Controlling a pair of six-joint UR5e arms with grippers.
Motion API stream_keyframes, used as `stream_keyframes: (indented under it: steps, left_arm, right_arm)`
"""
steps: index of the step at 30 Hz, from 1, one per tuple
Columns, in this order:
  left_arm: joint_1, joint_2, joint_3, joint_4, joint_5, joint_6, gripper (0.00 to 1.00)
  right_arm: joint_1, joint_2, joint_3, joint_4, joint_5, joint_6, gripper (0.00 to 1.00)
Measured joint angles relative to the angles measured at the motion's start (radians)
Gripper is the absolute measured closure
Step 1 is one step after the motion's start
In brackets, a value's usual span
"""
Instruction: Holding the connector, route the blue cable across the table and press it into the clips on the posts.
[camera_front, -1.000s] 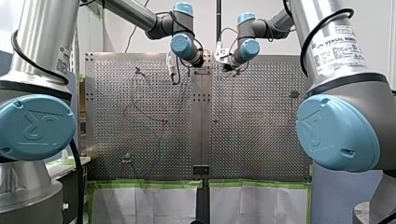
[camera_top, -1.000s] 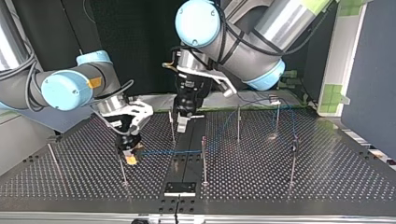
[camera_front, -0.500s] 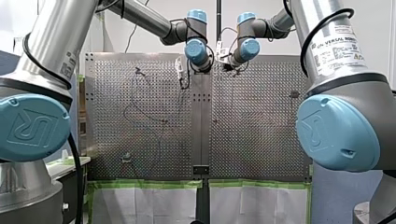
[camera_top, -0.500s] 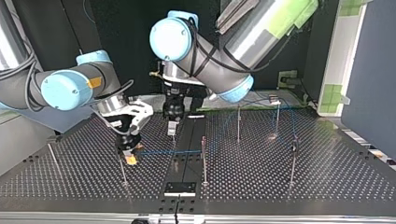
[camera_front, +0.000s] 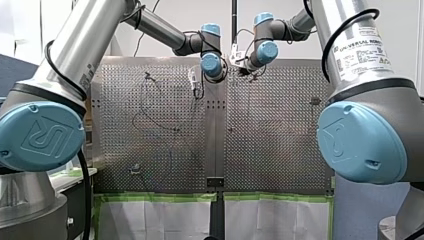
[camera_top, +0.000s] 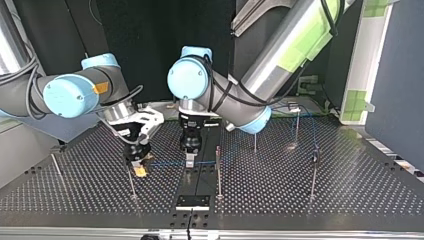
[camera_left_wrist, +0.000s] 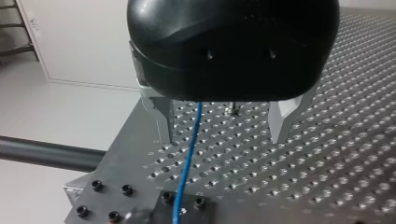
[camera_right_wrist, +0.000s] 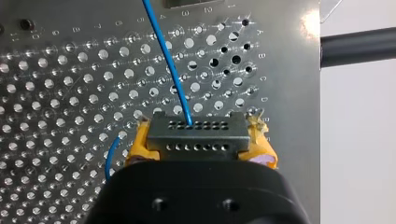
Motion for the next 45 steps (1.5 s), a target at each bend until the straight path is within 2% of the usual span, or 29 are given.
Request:
stream_keyframes:
  steps: [9,18,19,20,21,22,23,25,26,27,39,45]
  left_arm:
    - [0.043,-0.041,0.049,-0.001,0.029,-0.005,0.00]
    - [0.052,-0.050,0.056,-0.031,0.027,-0.009,0.00]
    - [0.050,-0.050,0.056,-0.034,0.026,-0.009,0.13]
    - [0.047,-0.050,0.056,-0.036,0.025,-0.007,0.13]
    - [0.045,-0.050,0.056,-0.037,0.025,-0.005,0.26]
    - [0.042,-0.050,0.056,-0.037,0.024,-0.003,0.48]
    - [0.039,-0.050,0.056,-0.038,0.024,-0.001,0.48]
    - [0.034,-0.050,0.056,-0.038,0.023,0.002,0.79]
    - [0.032,-0.050,0.056,-0.038,0.022,0.002,0.79]
    - [0.030,-0.050,0.056,-0.037,0.021,0.002,1.00]
    - [0.019,-0.048,0.056,-0.047,-0.054,-0.019,1.00]
    - [0.008,-0.048,0.050,-0.056,-0.063,-0.024,1.00]
  right_arm:
    - [0.003,-0.002,0.000,0.000,0.000,0.000,1.00]
    - [0.005,-0.002,-0.001,0.000,0.000,0.000,1.00]
    - [0.005,-0.002,0.000,0.000,0.000,0.000,1.00]
    - [0.005,-0.003,-0.001,0.000,0.000,0.000,1.00]
    - [0.005,-0.003,-0.001,0.000,0.000,0.000,1.00]
    - [0.005,-0.003,0.000,0.000,0.000,0.000,1.00]
    - [0.005,-0.003,-0.001,0.000,0.000,0.000,1.00]
    - [0.005,-0.003,0.000,0.001,0.000,0.000,1.00]
    - [0.005,-0.003,0.000,0.001,0.000,0.000,1.00]
    - [0.006,-0.003,0.000,0.001,0.000,0.000,1.00]
    - [0.006,-0.003,0.001,0.002,0.000,0.000,1.00]
    - [0.009,-0.002,0.005,0.002,0.000,-0.001,1.00]
